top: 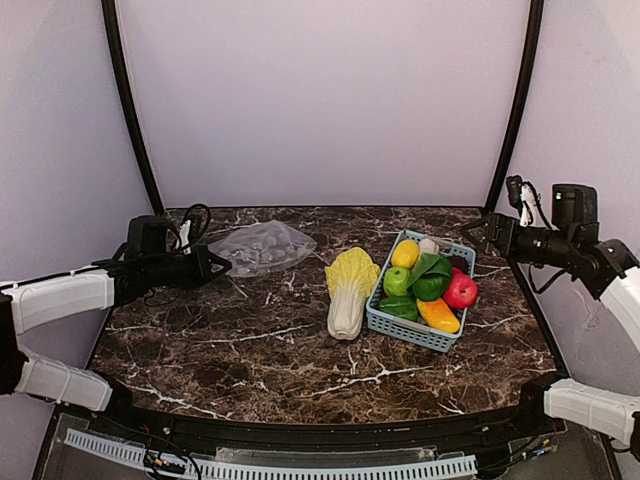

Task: Place the food in the zip-top bag and seal the zipper
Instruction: Move the zipper food storage bag to the center of the board.

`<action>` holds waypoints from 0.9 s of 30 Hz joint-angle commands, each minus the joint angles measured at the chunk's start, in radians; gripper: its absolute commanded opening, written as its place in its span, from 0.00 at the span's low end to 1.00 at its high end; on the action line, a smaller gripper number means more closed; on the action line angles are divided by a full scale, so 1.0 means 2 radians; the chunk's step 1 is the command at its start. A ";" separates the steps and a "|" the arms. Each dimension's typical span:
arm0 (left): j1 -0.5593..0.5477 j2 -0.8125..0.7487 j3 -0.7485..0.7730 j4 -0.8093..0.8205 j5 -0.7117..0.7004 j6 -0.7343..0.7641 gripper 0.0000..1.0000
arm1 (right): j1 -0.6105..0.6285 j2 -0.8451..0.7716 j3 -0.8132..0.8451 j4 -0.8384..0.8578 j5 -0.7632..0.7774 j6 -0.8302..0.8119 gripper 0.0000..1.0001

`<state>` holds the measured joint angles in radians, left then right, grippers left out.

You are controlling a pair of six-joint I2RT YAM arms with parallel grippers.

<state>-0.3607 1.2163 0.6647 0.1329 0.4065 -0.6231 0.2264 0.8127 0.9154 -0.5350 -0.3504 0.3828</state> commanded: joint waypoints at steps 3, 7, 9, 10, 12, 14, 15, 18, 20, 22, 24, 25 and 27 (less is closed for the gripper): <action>-0.027 -0.108 -0.075 -0.123 0.026 -0.012 0.01 | 0.053 0.010 0.016 -0.001 0.017 0.017 0.95; -0.050 -0.155 -0.096 -0.156 0.043 -0.032 0.01 | 0.107 0.030 0.025 0.001 0.058 0.028 0.94; -0.066 -0.168 -0.095 -0.175 0.047 -0.033 0.01 | 0.143 0.038 0.029 0.004 0.082 0.034 0.94; -0.080 -0.173 -0.095 -0.186 0.049 -0.034 0.01 | 0.158 0.042 0.031 0.006 0.092 0.038 0.94; -0.107 -0.176 -0.094 -0.196 0.052 -0.038 0.01 | 0.185 0.051 0.035 0.008 0.112 0.042 0.94; -0.139 -0.173 -0.095 -0.198 0.051 -0.045 0.01 | 0.209 0.061 0.038 0.012 0.130 0.046 0.94; -0.150 -0.169 -0.095 -0.198 0.049 -0.049 0.02 | 0.220 0.066 0.040 0.014 0.137 0.048 0.94; -0.205 -0.156 -0.092 -0.198 0.037 -0.061 0.04 | 0.247 0.076 0.041 0.020 0.154 0.056 0.93; -0.241 -0.149 -0.088 -0.194 0.020 -0.075 0.06 | 0.263 0.080 0.041 0.025 0.163 0.062 0.92; -0.277 -0.142 -0.085 -0.186 0.003 -0.090 0.08 | 0.275 0.081 0.038 0.029 0.169 0.067 0.92; -0.305 -0.133 -0.081 -0.177 -0.002 -0.103 0.09 | 0.285 0.080 0.034 0.030 0.173 0.072 0.92; -0.318 -0.129 -0.077 -0.176 -0.003 -0.109 0.11 | 0.288 0.079 0.033 0.030 0.173 0.073 0.91; -0.325 -0.126 -0.069 -0.177 -0.004 -0.117 0.18 | 0.296 0.073 0.031 0.028 0.190 0.076 0.91</action>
<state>-0.9710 0.9508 0.4904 -0.2192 0.4324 -0.7998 0.7876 0.9749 0.9707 -0.5106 -0.0372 0.5076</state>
